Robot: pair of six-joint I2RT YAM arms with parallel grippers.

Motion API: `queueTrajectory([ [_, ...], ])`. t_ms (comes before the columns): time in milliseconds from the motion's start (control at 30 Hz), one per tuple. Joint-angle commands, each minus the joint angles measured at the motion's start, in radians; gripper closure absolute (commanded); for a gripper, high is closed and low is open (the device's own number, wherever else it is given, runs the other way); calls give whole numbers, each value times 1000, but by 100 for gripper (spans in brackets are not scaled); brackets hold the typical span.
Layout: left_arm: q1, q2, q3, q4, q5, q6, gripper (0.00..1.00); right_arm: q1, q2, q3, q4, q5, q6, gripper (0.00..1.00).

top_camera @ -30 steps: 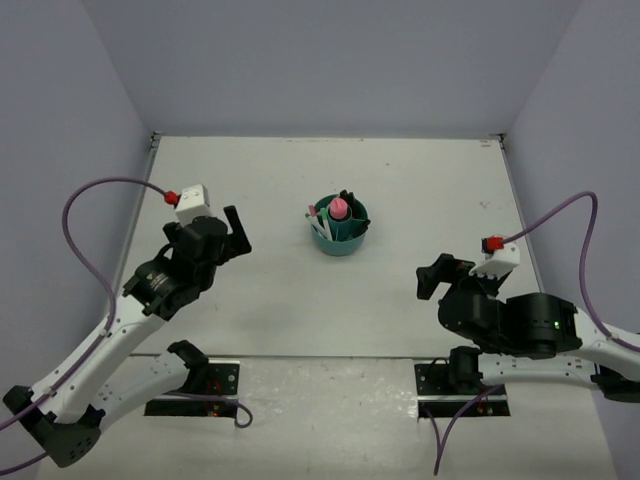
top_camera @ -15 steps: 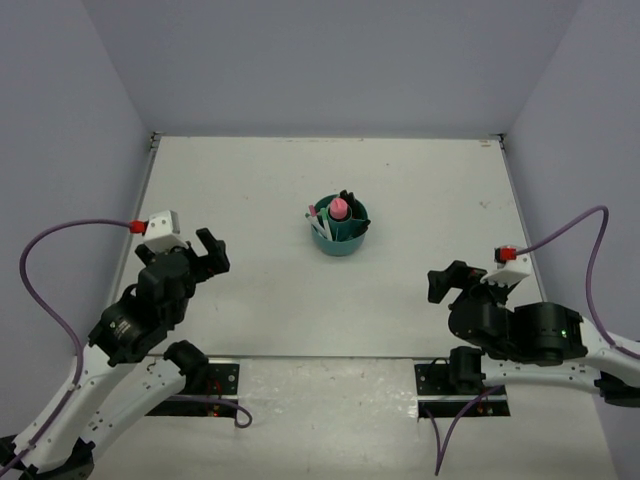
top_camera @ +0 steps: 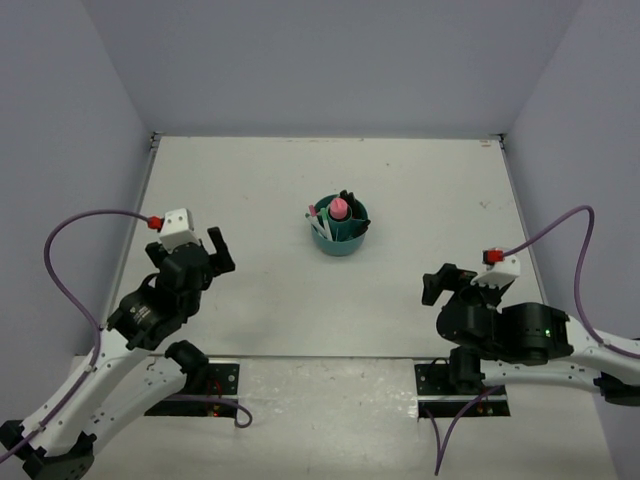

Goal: Sort the stationery into containers
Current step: Reset both arms

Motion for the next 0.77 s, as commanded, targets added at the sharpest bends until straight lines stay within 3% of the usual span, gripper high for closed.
queueTrajectory([
  [0, 10, -66, -35, 61, -69, 5, 0, 1, 25, -19, 11, 62, 78, 1],
  [167, 10, -127, -69, 108, -57, 38, 0, 1, 43, -30, 12, 62, 98, 1],
  [733, 10, -113, -68, 105, -47, 44, 0, 1, 27, -48, 11, 45, 132, 1],
])
